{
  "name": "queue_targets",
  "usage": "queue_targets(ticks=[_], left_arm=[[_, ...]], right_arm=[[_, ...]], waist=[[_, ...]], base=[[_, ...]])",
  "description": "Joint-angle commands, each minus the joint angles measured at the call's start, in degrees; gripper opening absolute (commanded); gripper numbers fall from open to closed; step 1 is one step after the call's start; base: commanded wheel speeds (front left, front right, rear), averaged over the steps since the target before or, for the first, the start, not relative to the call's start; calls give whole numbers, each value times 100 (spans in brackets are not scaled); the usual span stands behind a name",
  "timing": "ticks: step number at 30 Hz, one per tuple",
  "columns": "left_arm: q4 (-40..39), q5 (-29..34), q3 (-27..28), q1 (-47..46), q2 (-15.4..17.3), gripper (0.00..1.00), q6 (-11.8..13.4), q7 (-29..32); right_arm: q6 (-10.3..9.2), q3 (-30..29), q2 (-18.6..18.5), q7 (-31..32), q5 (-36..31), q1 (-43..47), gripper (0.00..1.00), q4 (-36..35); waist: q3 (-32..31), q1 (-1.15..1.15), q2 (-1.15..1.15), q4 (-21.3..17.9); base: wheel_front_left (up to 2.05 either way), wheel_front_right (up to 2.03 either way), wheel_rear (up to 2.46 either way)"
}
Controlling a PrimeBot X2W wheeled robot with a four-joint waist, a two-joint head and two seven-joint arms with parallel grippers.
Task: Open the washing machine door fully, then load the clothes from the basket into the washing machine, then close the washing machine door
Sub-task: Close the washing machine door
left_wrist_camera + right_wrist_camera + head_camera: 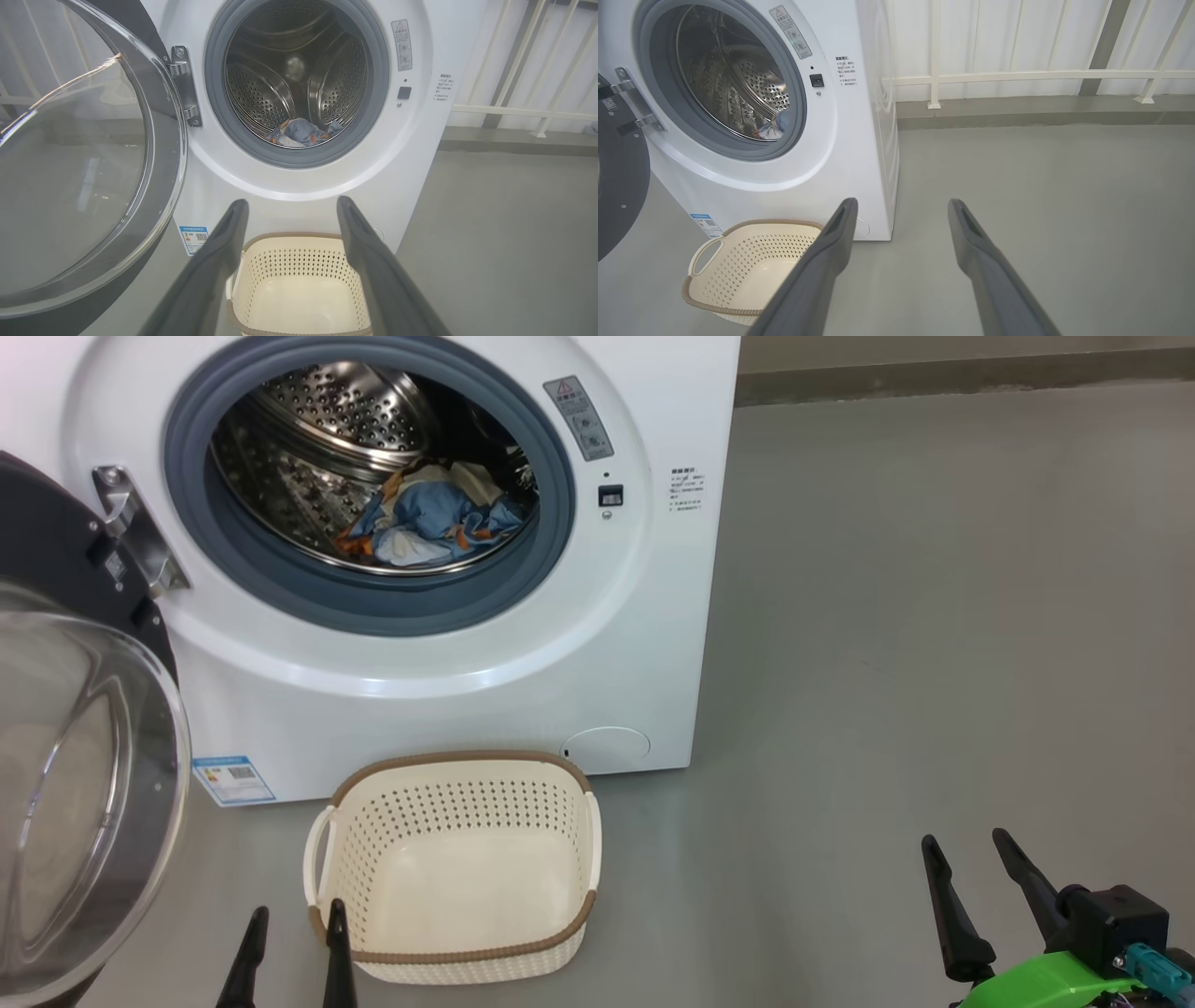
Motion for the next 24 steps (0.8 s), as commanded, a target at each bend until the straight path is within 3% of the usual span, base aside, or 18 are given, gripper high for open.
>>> queue_targets(ticks=[1,14,24], left_arm=[[-141,-5,174,-143,87,100,-1,-38],[-124,-20,151,-167,141,100,25,-45],[-109,-79,128,-160,111,100,45,-48]], right_arm=[[25,116,-66,-38,28,-102,100,-137],[25,93,-65,-70,44,-92,100,-120],[25,25,-65,-37,0,-55,100,-146]], waist=[[4,1,0,8],[-2,1,0,99],[-44,1,0,605]], base=[[-34,34,0],[-2,2,0],[0,0,0]])
